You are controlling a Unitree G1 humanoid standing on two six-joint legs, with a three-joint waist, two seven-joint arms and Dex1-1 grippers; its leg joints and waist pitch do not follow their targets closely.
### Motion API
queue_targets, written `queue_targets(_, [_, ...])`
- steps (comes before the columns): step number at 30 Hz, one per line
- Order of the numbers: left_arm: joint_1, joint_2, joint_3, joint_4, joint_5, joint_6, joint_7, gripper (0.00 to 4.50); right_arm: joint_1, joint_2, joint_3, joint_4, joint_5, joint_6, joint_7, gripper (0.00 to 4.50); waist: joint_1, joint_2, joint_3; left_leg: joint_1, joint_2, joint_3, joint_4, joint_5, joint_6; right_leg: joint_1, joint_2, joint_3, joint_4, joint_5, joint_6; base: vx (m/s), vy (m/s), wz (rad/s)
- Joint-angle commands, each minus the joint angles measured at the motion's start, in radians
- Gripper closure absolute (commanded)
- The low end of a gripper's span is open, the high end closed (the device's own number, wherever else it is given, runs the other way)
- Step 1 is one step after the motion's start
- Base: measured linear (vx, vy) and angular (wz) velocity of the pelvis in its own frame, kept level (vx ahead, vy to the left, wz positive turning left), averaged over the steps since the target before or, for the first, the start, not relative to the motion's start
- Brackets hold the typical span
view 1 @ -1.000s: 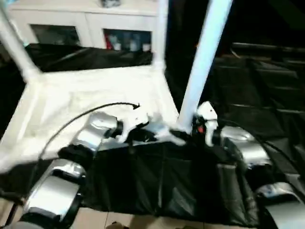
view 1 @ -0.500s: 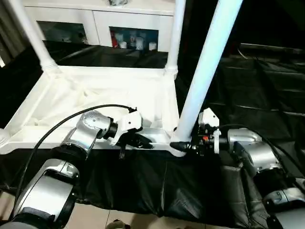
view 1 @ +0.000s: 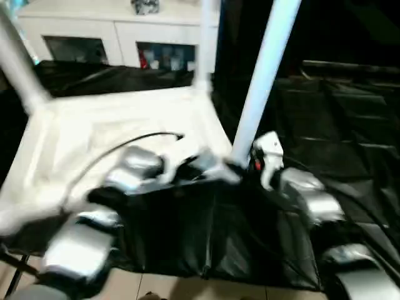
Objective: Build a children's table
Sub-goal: Insert table leg to table base
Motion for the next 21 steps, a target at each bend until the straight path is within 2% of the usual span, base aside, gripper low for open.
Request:
queue_targets(1, [-0.011, -0.048, -0.002, -0.001, -0.001, -0.004, 0.041, 4.50, 0.013, 0.053, 0.034, 0.076, -0.023, 0.021, -0.036, 1.74, -0.002, 0.001, -0.060, 0.014, 0.043, -0.020, -0.075, -0.194, 0.008, 0.037, -0.090, 0.054, -0.092, -0.241, -0.213, 0.000, 0.000, 0.00])
queue_targets(2, [-0.006, -0.055, -0.009, -0.003, 0.004, -0.020, 0.043, 4.50, 0.009, 0.065, 0.036, 0.082, -0.024, 0.007, -0.037, 1.74, -0.004, 0.003, -0.059, 0.012, 0.043, -0.020, -0.076, -0.191, 0.016, 0.039, -0.089, 0.053, -0.090, -0.210, -0.220, 0.000, 0.000, 0.00])
queue_targets(3, [0.000, -0.060, -0.018, -0.004, 0.012, -0.031, 0.037, 4.50, 0.001, 0.079, 0.041, 0.092, -0.038, -0.024, -0.043, 1.39, -0.004, 0.004, -0.058, 0.012, 0.041, -0.020, -0.075, -0.199, 0.024, 0.041, -0.090, 0.053, -0.091, -0.208, -0.219, 0.000, 0.000, 0.00])
queue_targets(5, [0.005, -0.054, -0.025, -0.009, 0.019, -0.043, 0.025, 4.50, -0.004, 0.085, 0.034, 0.100, -0.038, -0.042, -0.043, 1.39, -0.005, 0.003, -0.062, 0.010, 0.041, -0.020, -0.074, -0.186, 0.030, 0.044, -0.091, 0.053, -0.088, -0.186, -0.222, 0.000, 0.000, 0.00])
queue_targets(7, [0.008, -0.045, -0.029, -0.012, 0.025, -0.050, 0.017, 4.50, -0.009, 0.087, 0.019, 0.104, -0.025, -0.047, -0.031, 1.00, -0.006, 0.004, -0.060, 0.011, 0.042, -0.020, -0.075, -0.193, 0.038, 0.044, -0.091, 0.053, -0.088, -0.183, -0.228, 0.000, 0.000, 0.00])
queue_targets(11, [0.028, 0.003, -0.046, -0.035, 0.026, -0.114, -0.059, 4.50, -0.011, 0.047, 0.021, 0.088, -0.021, -0.087, 0.057, 0.93, -0.007, 0.005, -0.061, 0.011, 0.044, -0.022, -0.077, -0.208, 0.041, 0.045, -0.093, 0.053, -0.089, -0.197, -0.228, 0.000, 0.000, 0.00])
queue_targets(12, [0.037, 0.019, -0.047, -0.045, 0.018, -0.125, -0.094, 4.50, -0.006, 0.027, 0.024, 0.075, -0.012, -0.088, 0.109, 0.69, -0.009, 0.002, -0.062, 0.008, 0.043, -0.021, -0.076, -0.197, 0.048, 0.048, -0.091, 0.053, -0.087, -0.173, -0.233, 0.000, 0.000, 0.00])
queue_targets(13, [0.052, 0.044, -0.052, -0.060, 0.005, -0.159, -0.158, 4.50, 0.005, -0.007, 0.038, 0.049, 0.001, -0.087, 0.201, 0.69, -0.009, 0.001, -0.065, 0.006, 0.044, -0.020, -0.074, -0.172, 0.059, 0.051, -0.092, 0.054, -0.082, -0.129, -0.244, 0.000, 0.000, 0.00])
queue_targets(14, [0.052, 0.044, -0.052, -0.060, 0.005, -0.159, -0.158, 4.50, 0.005, -0.007, 0.038, 0.049, 0.001, -0.087, 0.201, 0.69, -0.008, 0.001, -0.066, 0.005, 0.044, -0.021, -0.072, -0.159, 0.069, 0.053, -0.092, 0.053, -0.079, -0.103, -0.251, 0.000, 0.000, 0.00])
queue_targets(16, [0.074, 0.093, -0.061, -0.076, -0.006, -0.209, -0.274, 4.50, 0.039, -0.082, 0.089, -0.014, 0.002, -0.096, 0.392, 0.69, -0.004, 0.004, -0.067, 0.004, 0.047, -0.017, -0.069, -0.123, 0.094, 0.053, -0.089, 0.051, -0.071, -0.029, -0.271, 0.000, 0.000, 0.00])
queue_targets(17, [0.075, 0.098, -0.061, -0.077, -0.007, -0.211, -0.284, 4.50, 0.042, -0.089, 0.093, -0.020, 0.003, -0.097, 0.409, 0.69, 0.001, 0.004, -0.070, 0.003, 0.049, -0.015, -0.066, -0.108, 0.106, 0.054, -0.087, 0.050, -0.066, -0.001, -0.272, 0.000, 0.000, 0.00])
queue_targets(21, [0.087, 0.150, -0.057, -0.093, -0.039, -0.220, -0.420, 4.50, 0.079, -0.175, 0.142, -0.097, 0.017, -0.082, 0.624, 0.69, 0.011, 0.005, -0.068, 0.003, 0.052, -0.013, -0.066, -0.119, 0.117, 0.051, -0.088, 0.048, -0.064, 0.011, -0.281, 0.000, 0.000, 0.00])
